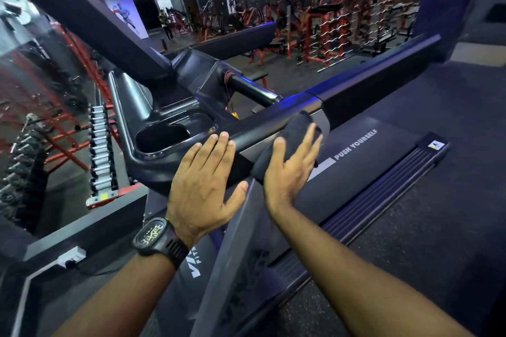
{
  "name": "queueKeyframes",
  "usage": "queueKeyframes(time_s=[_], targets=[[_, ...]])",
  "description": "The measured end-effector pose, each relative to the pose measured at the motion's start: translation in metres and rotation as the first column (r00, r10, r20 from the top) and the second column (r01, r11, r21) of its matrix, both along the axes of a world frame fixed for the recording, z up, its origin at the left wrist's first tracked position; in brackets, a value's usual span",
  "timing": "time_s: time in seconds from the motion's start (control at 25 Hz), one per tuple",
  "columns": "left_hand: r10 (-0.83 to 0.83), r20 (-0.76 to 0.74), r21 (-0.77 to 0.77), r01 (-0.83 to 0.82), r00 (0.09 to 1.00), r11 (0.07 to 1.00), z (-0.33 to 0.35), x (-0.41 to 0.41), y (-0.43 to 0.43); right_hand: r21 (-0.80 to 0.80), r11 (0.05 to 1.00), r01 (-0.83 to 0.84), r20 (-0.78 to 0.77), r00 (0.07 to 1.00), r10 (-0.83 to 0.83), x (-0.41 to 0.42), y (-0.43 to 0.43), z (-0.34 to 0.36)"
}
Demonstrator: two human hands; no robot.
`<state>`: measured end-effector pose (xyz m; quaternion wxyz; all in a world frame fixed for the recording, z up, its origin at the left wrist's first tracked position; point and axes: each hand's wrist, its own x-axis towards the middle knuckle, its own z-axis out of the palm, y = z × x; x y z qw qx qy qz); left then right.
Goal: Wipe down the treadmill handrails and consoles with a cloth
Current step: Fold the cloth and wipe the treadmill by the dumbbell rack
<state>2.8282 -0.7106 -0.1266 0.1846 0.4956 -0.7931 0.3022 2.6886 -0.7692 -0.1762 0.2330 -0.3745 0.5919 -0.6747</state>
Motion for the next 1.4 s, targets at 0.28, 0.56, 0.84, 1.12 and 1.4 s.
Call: queueKeyframes(time_s=[0.28,0.56,0.84,1.12,1.4], targets=[[0.015,0.032,0.006,-0.015,0.999,1.0,0.002,-0.012,-0.006,-0.086,0.996,-0.028,-0.092,0.996,0.02,-0.022,-0.017,-0.005],[0.061,0.039,0.038,-0.062,0.997,0.997,0.005,-0.024,-0.009,-0.269,0.95,-0.161,-0.567,0.823,-0.021,-0.05,-0.032,-0.019],[0.058,0.029,0.056,-0.059,0.998,0.997,0.005,-0.04,-0.017,-0.308,0.888,-0.342,-0.809,0.585,-0.055,-0.068,-0.025,-0.017],[0.056,0.01,0.075,-0.057,0.998,0.996,0.005,-0.057,-0.026,-0.194,0.968,-0.156,-0.539,0.842,0.028,-0.065,-0.024,-0.023],[0.073,0.027,0.081,-0.075,0.997,0.994,0.004,-0.068,-0.032,-0.052,0.999,-0.01,-0.199,0.98,-0.001,-0.065,-0.037,-0.001]])
